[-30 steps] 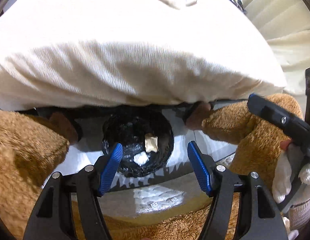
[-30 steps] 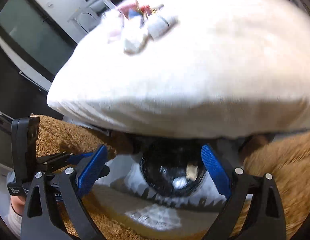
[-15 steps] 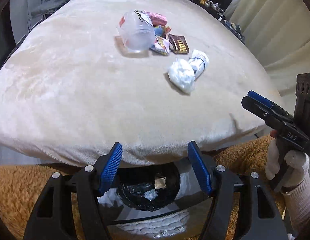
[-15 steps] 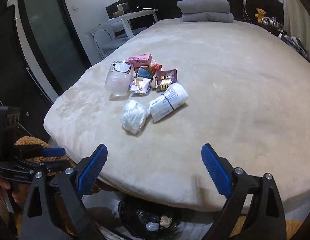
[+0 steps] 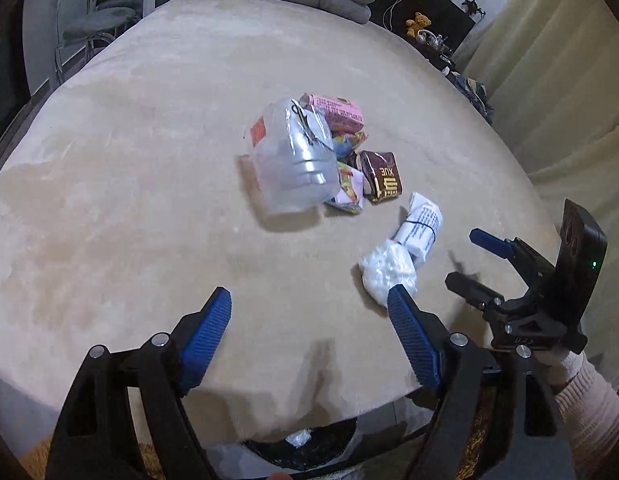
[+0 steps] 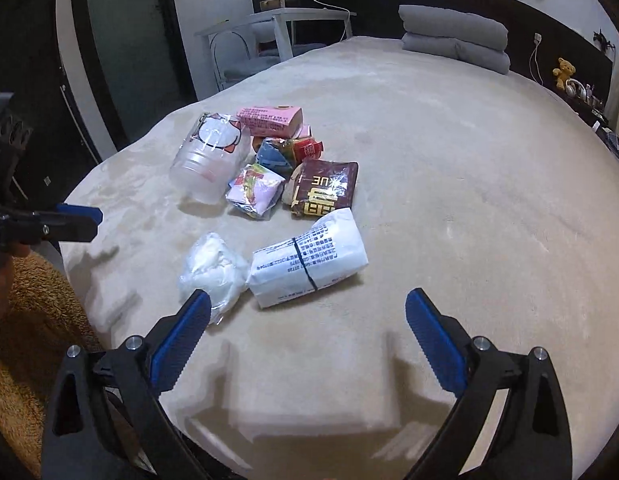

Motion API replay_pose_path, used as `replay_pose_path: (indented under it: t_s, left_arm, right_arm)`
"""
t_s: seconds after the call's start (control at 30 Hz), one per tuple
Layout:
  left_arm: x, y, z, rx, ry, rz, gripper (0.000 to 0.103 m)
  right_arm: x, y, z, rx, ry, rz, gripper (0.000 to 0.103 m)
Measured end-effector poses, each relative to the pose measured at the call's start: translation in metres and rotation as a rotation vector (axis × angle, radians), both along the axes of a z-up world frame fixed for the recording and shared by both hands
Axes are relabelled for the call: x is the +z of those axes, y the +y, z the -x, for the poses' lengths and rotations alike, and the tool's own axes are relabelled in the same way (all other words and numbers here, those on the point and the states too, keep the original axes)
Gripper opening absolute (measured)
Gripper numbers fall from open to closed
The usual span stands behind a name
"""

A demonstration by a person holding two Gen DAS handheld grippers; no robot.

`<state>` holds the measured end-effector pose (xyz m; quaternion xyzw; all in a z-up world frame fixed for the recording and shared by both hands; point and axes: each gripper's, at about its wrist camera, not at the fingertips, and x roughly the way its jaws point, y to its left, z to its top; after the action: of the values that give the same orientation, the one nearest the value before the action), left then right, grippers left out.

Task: Collect trash
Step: 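Move both tools back over the bed toward the remaining trash, then grasp the clear plastic cup with the left tool while the right tool grasps the white wrapped package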

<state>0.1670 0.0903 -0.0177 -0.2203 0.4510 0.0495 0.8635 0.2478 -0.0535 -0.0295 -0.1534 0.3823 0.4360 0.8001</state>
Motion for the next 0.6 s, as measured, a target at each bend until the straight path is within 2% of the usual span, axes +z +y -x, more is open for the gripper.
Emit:
replay_pose_path:
  t_s: [0.2, 0.4, 0.6]
  left_arm:
    - [-0.004, 0.020, -0.030, 0.013, -0.023, 0.047, 0.080]
    - [-0.017, 0.044, -0.055, 0.060, -0.001, 0.122, 0.080]
    - [-0.030, 0.062, -0.071, 0.087, 0.025, 0.204, 0.080]
  right_arm:
    - [-0.008, 0.015, -0.013, 0.058, -0.019, 0.043, 0.097]
    - [-0.016, 0.029, -0.021, 0.116, -0.027, 0.086, 0.097]
    - [-0.020, 0.037, -0.030, 0.144, -0.013, 0.089, 0.097]
